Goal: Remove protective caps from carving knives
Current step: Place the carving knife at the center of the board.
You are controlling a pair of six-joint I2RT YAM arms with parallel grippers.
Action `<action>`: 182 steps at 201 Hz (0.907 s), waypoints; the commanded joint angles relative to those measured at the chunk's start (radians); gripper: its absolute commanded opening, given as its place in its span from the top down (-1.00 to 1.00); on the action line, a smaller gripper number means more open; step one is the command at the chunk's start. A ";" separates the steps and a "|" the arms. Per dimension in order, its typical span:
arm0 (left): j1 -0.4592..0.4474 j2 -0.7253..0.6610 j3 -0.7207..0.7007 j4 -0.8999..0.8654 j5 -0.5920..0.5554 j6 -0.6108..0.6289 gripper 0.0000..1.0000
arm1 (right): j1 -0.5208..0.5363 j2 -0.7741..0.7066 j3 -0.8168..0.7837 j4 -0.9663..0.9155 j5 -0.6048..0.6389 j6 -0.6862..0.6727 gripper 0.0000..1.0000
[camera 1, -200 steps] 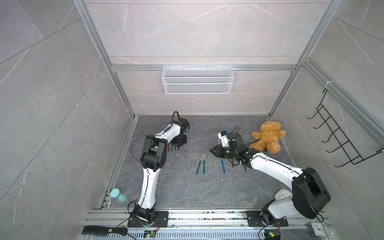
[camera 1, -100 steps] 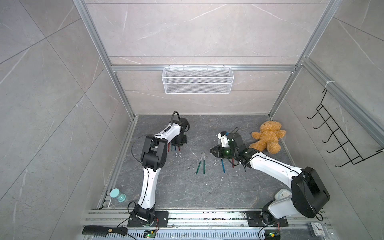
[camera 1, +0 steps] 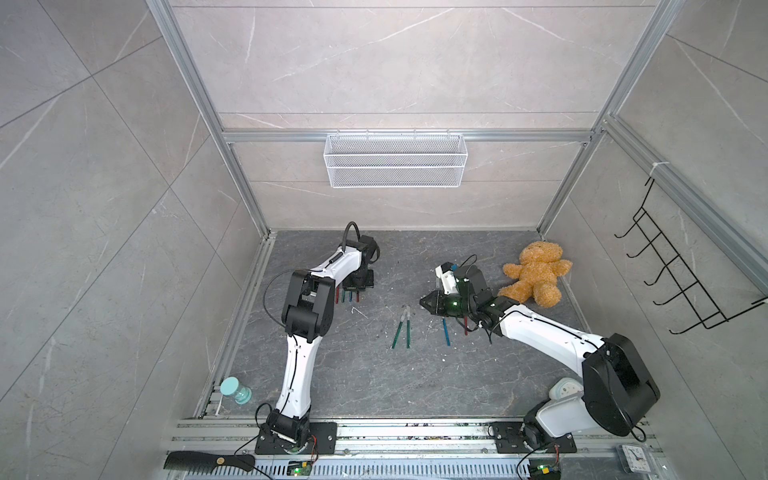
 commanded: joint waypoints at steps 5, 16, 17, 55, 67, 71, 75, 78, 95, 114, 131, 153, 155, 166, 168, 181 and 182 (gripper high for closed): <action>0.004 0.034 0.016 -0.034 0.023 0.017 0.80 | 0.006 0.010 0.017 -0.004 -0.007 -0.016 1.00; 0.003 0.028 0.017 -0.036 0.016 0.016 0.74 | 0.006 0.011 0.019 -0.004 -0.007 -0.015 1.00; 0.003 0.027 0.017 -0.036 0.016 0.016 0.74 | 0.006 0.010 0.018 -0.005 -0.007 -0.015 1.00; 0.003 0.003 0.016 -0.034 0.007 0.018 0.64 | 0.006 0.013 0.018 -0.004 -0.010 -0.014 1.00; 0.002 -0.008 0.016 -0.034 0.002 0.018 0.61 | 0.006 0.015 0.019 -0.002 -0.010 -0.013 1.00; 0.004 -0.013 0.015 -0.033 0.000 0.019 0.60 | 0.006 0.015 0.020 -0.002 -0.010 -0.012 1.00; 0.004 -0.016 0.014 -0.033 -0.001 0.018 0.60 | 0.007 0.015 0.018 -0.002 -0.010 -0.013 1.00; 0.003 -0.019 0.013 -0.032 -0.003 0.018 0.59 | 0.006 0.016 0.019 -0.002 -0.010 -0.013 1.00; 0.003 -0.036 0.015 -0.030 -0.004 0.018 0.56 | 0.009 0.017 0.019 0.000 -0.011 -0.011 1.00; 0.003 -0.060 0.012 -0.023 -0.006 0.018 0.54 | 0.008 0.019 0.019 0.000 -0.013 -0.011 1.00; 0.001 -0.086 0.009 -0.014 -0.008 0.020 0.54 | 0.008 0.019 0.019 0.000 -0.012 -0.012 1.00; -0.001 -0.117 0.006 -0.007 -0.006 0.022 0.53 | 0.008 0.019 0.019 0.000 -0.010 -0.013 1.00; -0.001 -0.121 0.006 -0.006 -0.005 0.022 0.53 | 0.009 0.018 0.020 0.000 -0.010 -0.013 1.00; -0.003 -0.146 0.001 0.003 -0.006 0.022 0.50 | 0.009 0.018 0.021 -0.004 -0.007 -0.015 1.00; -0.004 -0.151 0.000 0.005 -0.007 0.023 0.50 | 0.009 0.018 0.022 -0.005 -0.006 -0.016 1.00; -0.003 -0.187 -0.005 0.018 -0.006 0.022 0.47 | 0.009 0.019 0.023 -0.011 0.003 -0.020 1.00; -0.004 -0.190 -0.006 0.019 -0.006 0.022 0.47 | 0.009 0.019 0.024 -0.012 0.003 -0.020 1.00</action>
